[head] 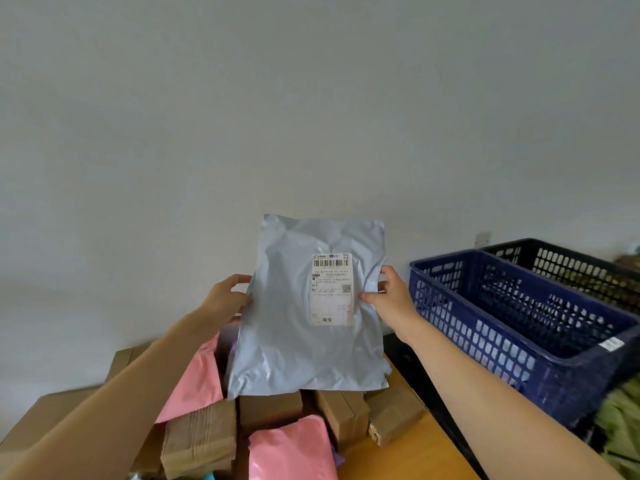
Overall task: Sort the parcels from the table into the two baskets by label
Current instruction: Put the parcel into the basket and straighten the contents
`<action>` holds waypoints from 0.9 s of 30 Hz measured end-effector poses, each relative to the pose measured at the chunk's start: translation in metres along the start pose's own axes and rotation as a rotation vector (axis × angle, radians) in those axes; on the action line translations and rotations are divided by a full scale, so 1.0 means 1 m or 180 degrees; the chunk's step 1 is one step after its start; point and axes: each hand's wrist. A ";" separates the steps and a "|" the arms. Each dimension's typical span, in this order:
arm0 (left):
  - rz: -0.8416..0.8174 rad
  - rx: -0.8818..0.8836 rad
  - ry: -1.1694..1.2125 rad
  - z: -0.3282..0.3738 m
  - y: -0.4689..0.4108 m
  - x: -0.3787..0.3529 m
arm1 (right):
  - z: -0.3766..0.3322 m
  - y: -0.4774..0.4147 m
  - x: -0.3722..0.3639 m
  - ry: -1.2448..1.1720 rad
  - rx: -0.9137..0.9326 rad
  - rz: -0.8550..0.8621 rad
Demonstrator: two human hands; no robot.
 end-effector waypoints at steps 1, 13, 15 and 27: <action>-0.0078 -0.0007 0.0013 -0.001 -0.002 -0.005 | 0.004 0.005 0.002 0.0022 -0.0057 0.0053; -0.0868 0.0040 0.0168 -0.022 -0.028 -0.095 | 0.044 0.078 0.055 0.0101 -0.0457 0.0682; -0.1018 0.0081 0.0030 -0.021 -0.031 -0.116 | 0.050 0.093 0.070 0.0123 -0.0469 0.0765; -0.1298 0.0092 -0.0258 0.008 -0.025 -0.279 | 0.089 0.179 0.203 0.0246 -0.0559 0.1128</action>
Point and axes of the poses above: each hand's wrist, its own y-axis away from the middle knuckle, its own x-axis out of the back of the hand, z = x × y, and after that the axes turned 15 degrees about -z, right-handed
